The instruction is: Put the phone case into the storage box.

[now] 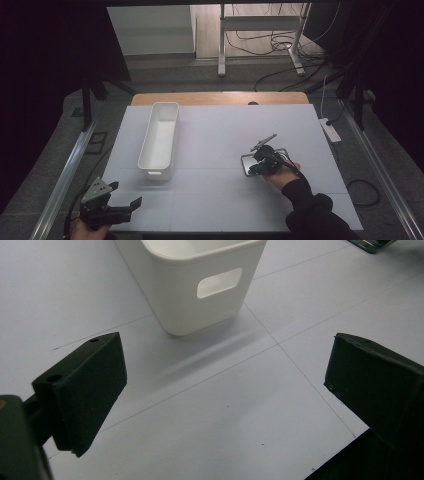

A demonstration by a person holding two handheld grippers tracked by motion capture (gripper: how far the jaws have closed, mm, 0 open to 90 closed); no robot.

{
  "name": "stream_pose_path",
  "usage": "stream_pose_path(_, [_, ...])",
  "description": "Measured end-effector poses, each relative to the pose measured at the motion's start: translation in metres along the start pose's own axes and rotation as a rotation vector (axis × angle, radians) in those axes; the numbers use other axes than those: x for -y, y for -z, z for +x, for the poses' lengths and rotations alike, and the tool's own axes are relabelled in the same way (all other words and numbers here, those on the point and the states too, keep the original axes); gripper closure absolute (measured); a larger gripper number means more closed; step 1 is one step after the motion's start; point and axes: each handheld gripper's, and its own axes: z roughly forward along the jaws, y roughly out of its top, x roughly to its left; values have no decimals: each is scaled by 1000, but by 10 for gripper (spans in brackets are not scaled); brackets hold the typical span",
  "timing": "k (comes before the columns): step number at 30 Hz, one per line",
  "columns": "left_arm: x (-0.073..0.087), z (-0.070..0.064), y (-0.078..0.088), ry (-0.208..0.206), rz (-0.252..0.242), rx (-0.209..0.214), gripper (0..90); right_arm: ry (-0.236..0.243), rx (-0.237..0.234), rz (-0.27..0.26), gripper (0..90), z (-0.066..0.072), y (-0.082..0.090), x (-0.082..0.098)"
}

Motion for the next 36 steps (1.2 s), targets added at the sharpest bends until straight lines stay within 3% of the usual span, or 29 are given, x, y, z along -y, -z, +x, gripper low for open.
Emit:
stream_pose_path(20, [0,0,1,-2,-5,-4,40,-41,-2,33,897,-7,20,40])
stream_pose_path(36, [0,0,1,1,-8,-5,40,-110,52,24,895,-35,39,67])
